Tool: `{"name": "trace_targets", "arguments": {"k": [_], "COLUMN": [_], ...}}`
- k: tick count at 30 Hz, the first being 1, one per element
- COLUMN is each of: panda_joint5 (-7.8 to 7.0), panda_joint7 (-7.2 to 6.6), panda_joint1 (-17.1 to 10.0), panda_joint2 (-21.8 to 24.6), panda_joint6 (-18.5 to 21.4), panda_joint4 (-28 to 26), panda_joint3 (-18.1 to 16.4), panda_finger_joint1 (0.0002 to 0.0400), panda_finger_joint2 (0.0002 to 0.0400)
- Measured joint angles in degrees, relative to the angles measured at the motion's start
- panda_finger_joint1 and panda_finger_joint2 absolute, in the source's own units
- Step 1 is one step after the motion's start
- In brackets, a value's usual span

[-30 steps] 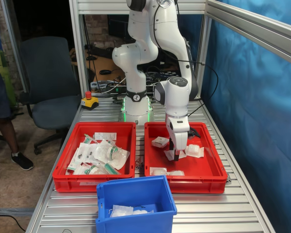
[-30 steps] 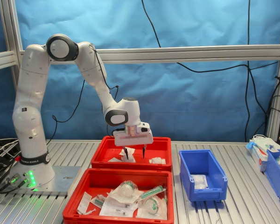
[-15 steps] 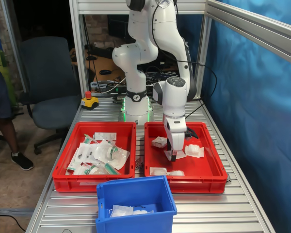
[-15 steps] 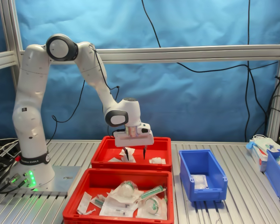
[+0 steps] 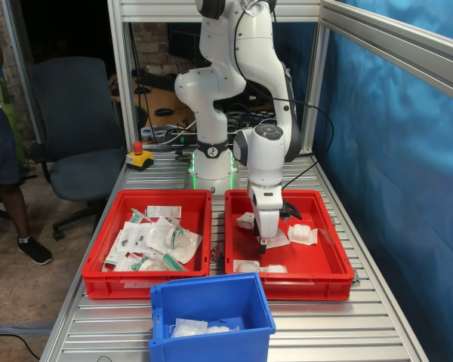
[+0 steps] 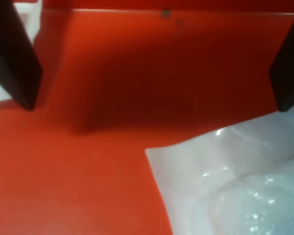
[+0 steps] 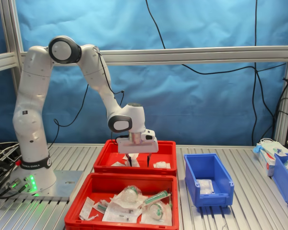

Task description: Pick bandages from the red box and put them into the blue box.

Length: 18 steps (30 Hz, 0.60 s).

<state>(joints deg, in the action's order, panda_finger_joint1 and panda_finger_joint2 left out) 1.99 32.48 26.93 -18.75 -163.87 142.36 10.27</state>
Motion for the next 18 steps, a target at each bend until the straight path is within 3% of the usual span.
{"name": "trace_targets", "arguments": {"k": [18], "panda_joint5": [0.00], "panda_joint7": [0.00], "panda_joint1": [0.0], "panda_joint2": [-0.5], "panda_joint6": [-0.5], "panda_joint4": [0.0], "panda_joint3": [0.2], "panda_finger_joint1": [0.0400], "panda_finger_joint2": [0.0400]}}
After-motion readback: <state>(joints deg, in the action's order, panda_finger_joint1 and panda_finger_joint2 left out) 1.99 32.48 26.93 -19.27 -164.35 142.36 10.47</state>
